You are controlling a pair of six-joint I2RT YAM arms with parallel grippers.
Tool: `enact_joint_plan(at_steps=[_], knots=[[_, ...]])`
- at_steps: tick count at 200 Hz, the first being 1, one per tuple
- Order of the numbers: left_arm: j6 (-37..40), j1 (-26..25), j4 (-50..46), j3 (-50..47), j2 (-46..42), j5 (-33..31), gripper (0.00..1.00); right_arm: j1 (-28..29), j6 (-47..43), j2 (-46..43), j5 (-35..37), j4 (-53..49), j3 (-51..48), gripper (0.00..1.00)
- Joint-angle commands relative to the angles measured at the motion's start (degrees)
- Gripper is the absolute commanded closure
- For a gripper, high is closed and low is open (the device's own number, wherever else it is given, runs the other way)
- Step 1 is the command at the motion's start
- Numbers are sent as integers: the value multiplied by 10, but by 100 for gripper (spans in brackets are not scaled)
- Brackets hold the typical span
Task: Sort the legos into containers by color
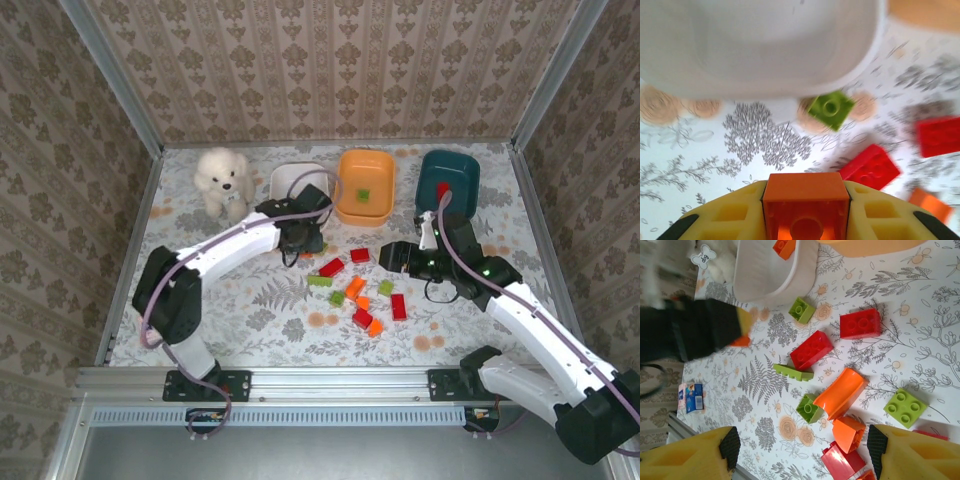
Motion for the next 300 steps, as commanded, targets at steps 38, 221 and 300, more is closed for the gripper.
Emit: enact_joint_plan(at_steps=[38, 221, 300], knots=[[84, 91, 9, 175, 127, 76, 73, 1, -15, 13, 17, -21, 37, 29], [73, 133, -23, 297, 282, 171, 47, 1, -21, 3, 94, -122, 47, 29], [43, 103, 56, 56, 28, 164, 33, 55, -46, 151, 148, -262, 62, 32]])
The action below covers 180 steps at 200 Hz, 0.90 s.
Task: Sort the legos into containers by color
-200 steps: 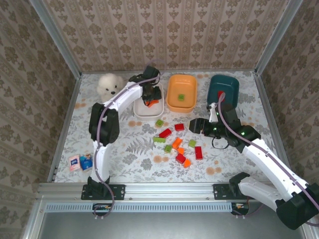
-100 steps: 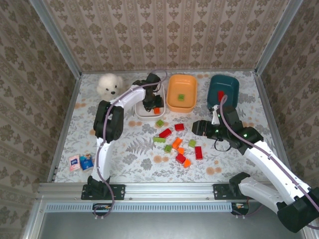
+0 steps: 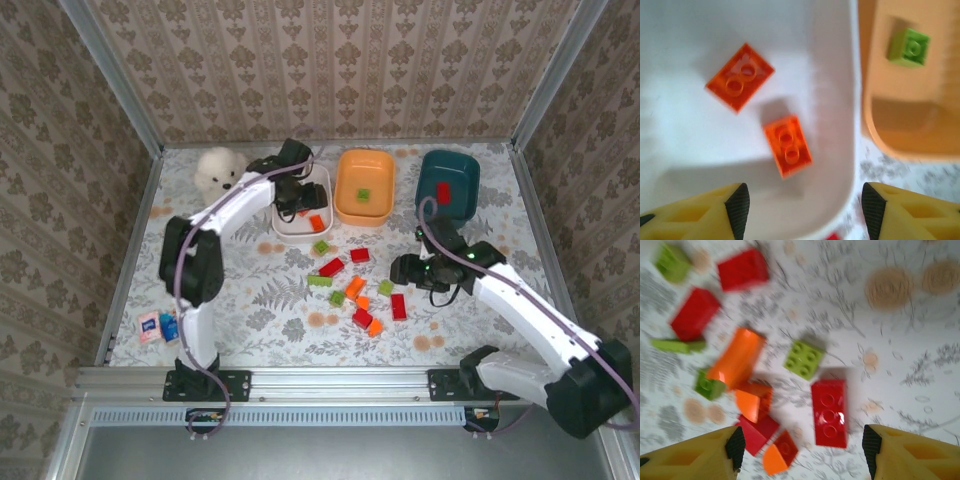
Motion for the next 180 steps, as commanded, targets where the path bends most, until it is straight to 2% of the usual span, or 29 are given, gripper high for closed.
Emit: enact_joint_plan(at_steps=[1, 43, 70, 103, 140, 153, 180], knots=[[-19, -19, 41, -113, -108, 3, 32, 33, -19, 48, 24, -75, 19, 32], [-31, -58, 123, -367, -321, 38, 21, 62, 0, 116, -2, -37, -17, 28], [-62, -77, 135, -466, -414, 44, 20, 62, 7, 153, 4, -6, -35, 30], [-88, -87, 133, -510, -469, 27, 20, 65, 2, 210, 0, 32, -32, 33], [-93, -94, 141, -519, -472, 15, 20, 70, 2, 257, 17, 44, -14, 37], [-94, -97, 141, -519, -472, 10, 21, 70, 7, 268, 22, 47, -15, 43], [-96, -108, 137, -518, -484, -1, 21, 70, 9, 260, 41, 41, -11, 64]])
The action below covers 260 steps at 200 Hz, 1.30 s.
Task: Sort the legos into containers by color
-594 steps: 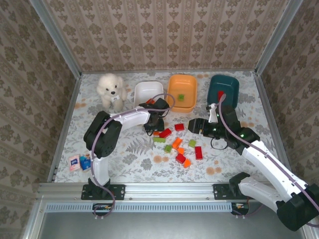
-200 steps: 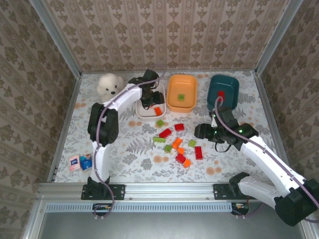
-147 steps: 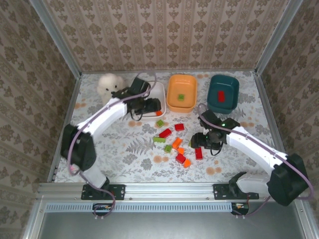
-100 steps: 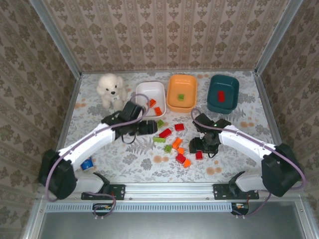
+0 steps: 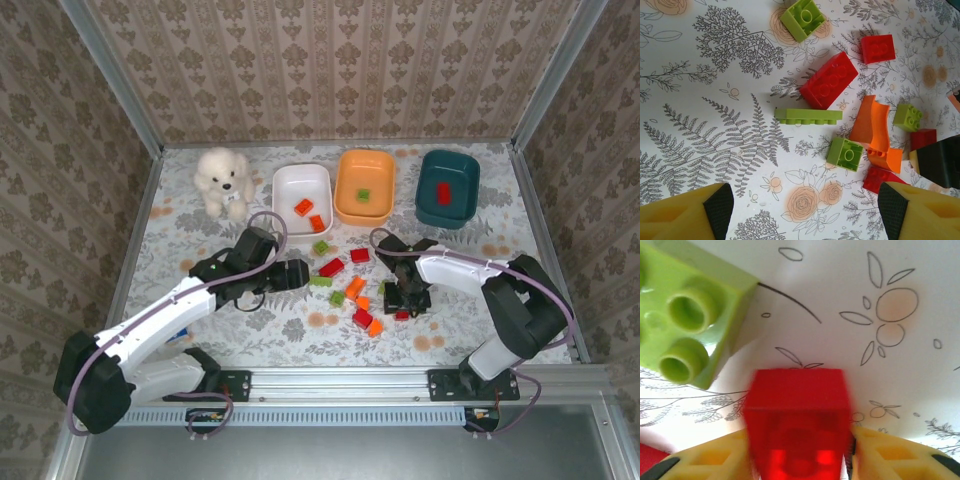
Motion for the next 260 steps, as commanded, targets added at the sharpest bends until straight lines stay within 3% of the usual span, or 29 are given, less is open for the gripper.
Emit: enact_joint_plan(at_steps=[1, 37, 75, 97, 129, 180, 211, 245, 260], knots=[[-11, -10, 4, -8, -17, -18, 21, 3, 2, 5, 15, 22, 9, 64], [-15, -29, 9, -17, -34, -25, 21, -23, -14, -74, 76, -48, 90, 75], [-23, -33, 37, -5, -14, -26, 21, -152, -67, -81, 81, -71, 223, 75], [-10, -32, 42, 27, 26, -24, 22, -224, -84, -12, 70, -53, 295, 75], [15, -30, 39, 79, 81, -11, 22, -287, -97, 120, 67, -21, 394, 76], [19, -30, 33, 107, 108, -6, 22, -308, -138, 313, 9, -59, 559, 76], [18, -30, 22, 104, 103, -7, 22, -313, -150, 367, 13, -75, 604, 71], [22, -30, 2, 106, 100, -7, 22, -319, -148, 380, 13, -78, 612, 49], [25, -30, -12, 104, 96, -13, 22, -320, -150, 368, 16, -78, 612, 44]])
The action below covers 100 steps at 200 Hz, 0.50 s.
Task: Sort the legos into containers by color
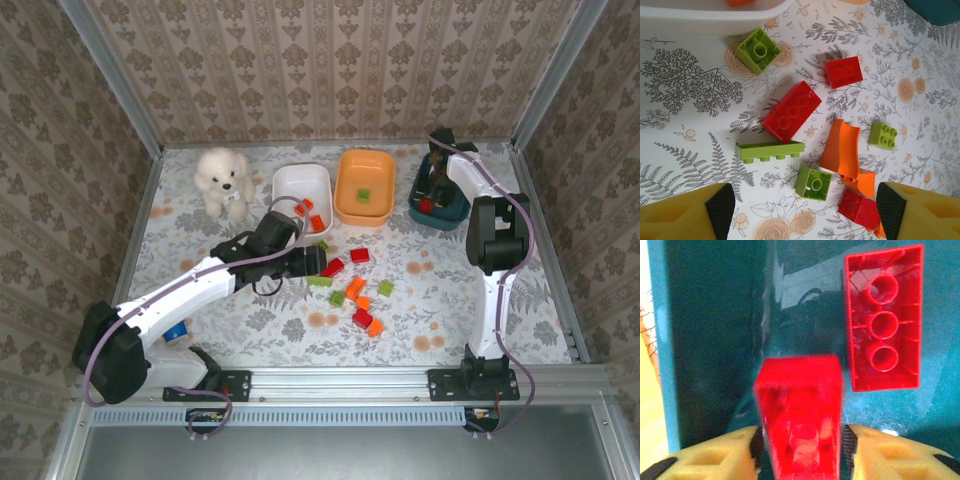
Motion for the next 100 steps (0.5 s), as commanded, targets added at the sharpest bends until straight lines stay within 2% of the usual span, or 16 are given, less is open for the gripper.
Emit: enact_joint_plan(at_steps=[1, 31, 57, 76, 100], knots=[[19, 0, -32, 12, -9, -2, 22, -4, -10, -4, -6, -26, 17, 44], [31, 6, -56, 12, -29, -27, 22, -1, -15, -59, -3, -19, 9, 41], [35, 32, -96, 19, -48, -49, 23, 11, -13, -149, 3, 3, -26, 40], [16, 62, -132, 13, -66, -63, 24, 37, -6, -247, 10, 54, -105, 40], [-33, 102, -154, -17, -96, -58, 27, 88, 19, -384, 8, 140, -252, 40]])
